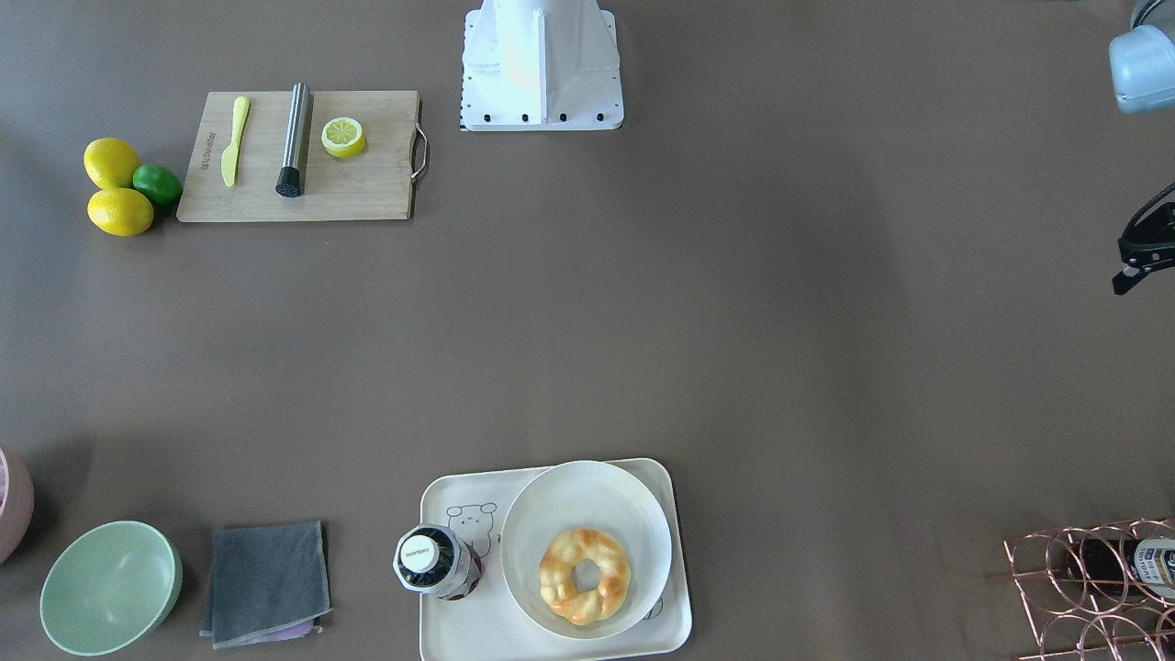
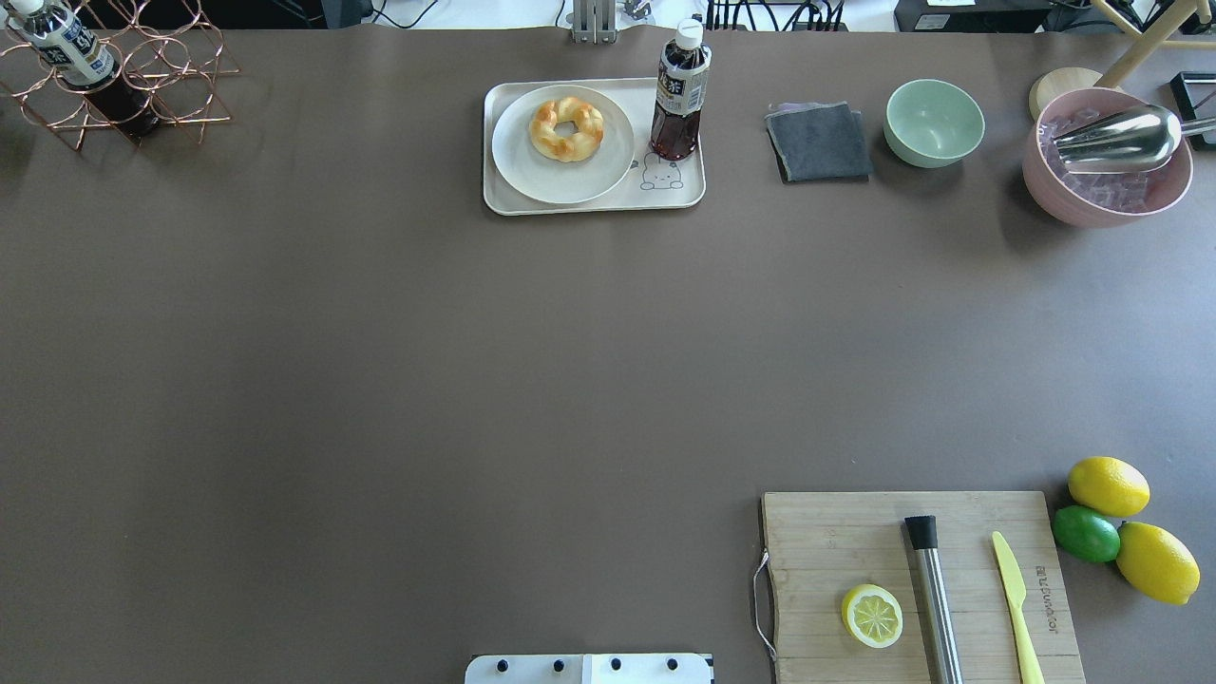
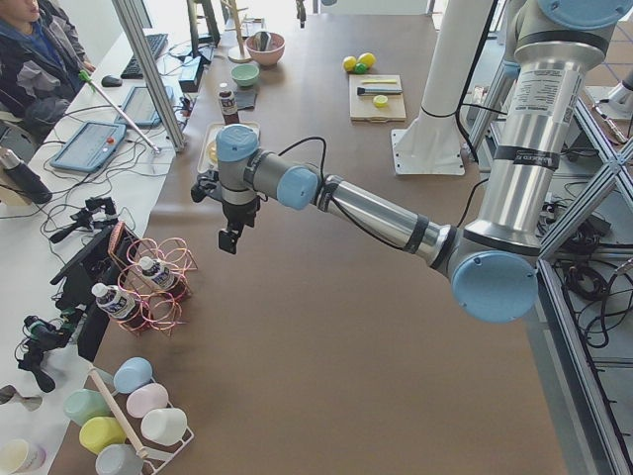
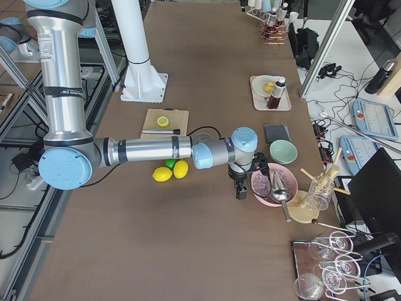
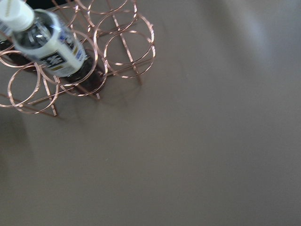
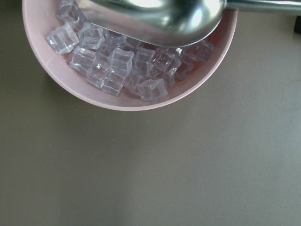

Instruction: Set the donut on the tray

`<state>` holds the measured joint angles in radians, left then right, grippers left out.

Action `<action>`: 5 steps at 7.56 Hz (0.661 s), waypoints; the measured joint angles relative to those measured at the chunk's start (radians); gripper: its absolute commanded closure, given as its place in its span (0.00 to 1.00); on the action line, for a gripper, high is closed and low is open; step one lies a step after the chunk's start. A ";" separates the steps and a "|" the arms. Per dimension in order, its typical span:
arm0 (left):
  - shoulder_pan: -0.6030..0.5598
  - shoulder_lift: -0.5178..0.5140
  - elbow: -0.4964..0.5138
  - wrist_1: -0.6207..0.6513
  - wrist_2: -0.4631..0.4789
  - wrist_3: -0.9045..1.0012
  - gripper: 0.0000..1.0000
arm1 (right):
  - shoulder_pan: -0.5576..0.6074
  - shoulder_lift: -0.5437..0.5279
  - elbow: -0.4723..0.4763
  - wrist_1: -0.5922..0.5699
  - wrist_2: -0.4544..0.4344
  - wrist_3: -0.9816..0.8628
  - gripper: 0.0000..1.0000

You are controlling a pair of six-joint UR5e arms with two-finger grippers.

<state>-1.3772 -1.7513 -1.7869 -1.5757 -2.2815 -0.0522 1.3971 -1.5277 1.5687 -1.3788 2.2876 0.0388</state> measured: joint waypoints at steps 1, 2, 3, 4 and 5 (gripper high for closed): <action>-0.038 0.075 -0.010 -0.002 -0.002 0.103 0.03 | 0.020 -0.002 -0.008 0.005 0.006 -0.021 0.00; -0.064 0.155 -0.012 -0.039 -0.004 0.169 0.03 | 0.039 -0.010 -0.011 0.005 0.009 -0.041 0.00; -0.086 0.235 -0.013 -0.094 -0.006 0.216 0.03 | 0.057 -0.017 -0.011 0.004 0.012 -0.053 0.00; -0.101 0.306 -0.023 -0.141 -0.009 0.236 0.03 | 0.073 -0.024 -0.008 0.004 0.017 -0.059 0.00; -0.115 0.346 -0.038 -0.164 -0.029 0.242 0.03 | 0.086 -0.030 -0.004 0.007 0.020 -0.061 0.00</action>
<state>-1.4920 -1.4057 -1.8248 -1.7396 -2.3107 0.1898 1.4826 -1.5578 1.5649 -1.3723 2.3075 -0.0219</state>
